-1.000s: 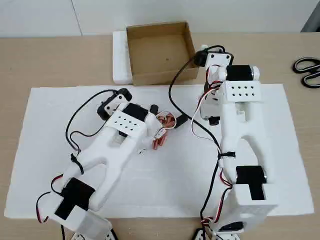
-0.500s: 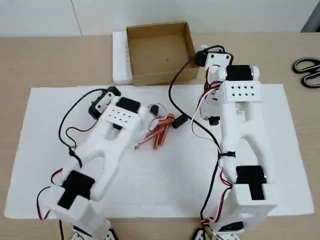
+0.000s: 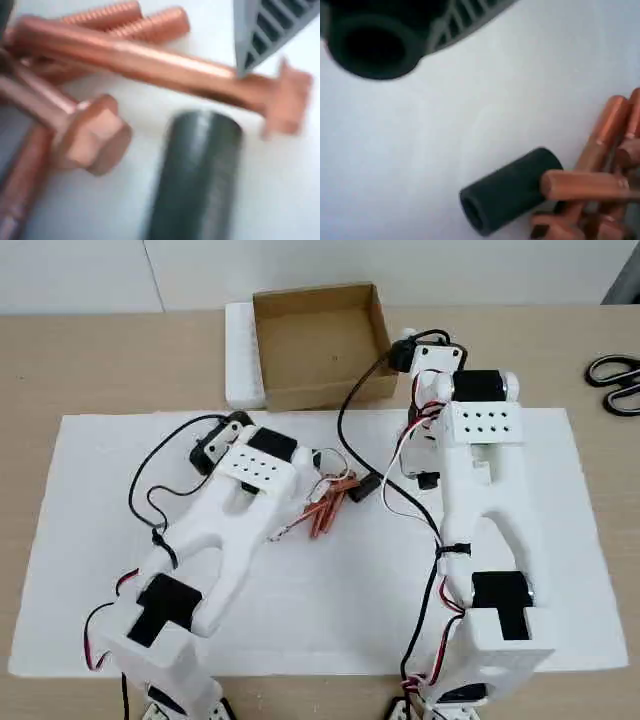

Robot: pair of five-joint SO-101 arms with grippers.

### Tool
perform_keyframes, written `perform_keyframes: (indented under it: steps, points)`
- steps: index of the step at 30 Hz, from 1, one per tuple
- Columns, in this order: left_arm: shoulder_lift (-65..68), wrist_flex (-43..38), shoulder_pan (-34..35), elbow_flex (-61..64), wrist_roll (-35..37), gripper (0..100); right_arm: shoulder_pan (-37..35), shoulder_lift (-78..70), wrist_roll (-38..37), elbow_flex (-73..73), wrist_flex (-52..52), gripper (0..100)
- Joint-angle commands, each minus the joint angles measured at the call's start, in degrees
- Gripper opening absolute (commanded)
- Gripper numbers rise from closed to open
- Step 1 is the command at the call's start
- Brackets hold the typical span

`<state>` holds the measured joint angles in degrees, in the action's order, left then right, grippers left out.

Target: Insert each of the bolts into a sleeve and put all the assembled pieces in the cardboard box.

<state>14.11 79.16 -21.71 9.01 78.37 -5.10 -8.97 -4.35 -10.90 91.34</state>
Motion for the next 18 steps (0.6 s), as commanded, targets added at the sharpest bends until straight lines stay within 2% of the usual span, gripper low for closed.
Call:
perform_keyframes:
  steps: [1,18]
  points:
    - [1.85,1.67,-0.35,-1.63,0.26,24,0.57,3.38,-0.53,-0.53,-0.75,0.5]
    - [1.41,1.23,0.35,-3.47,1.85,23,0.31,3.38,-0.53,-0.53,-0.31,0.5]
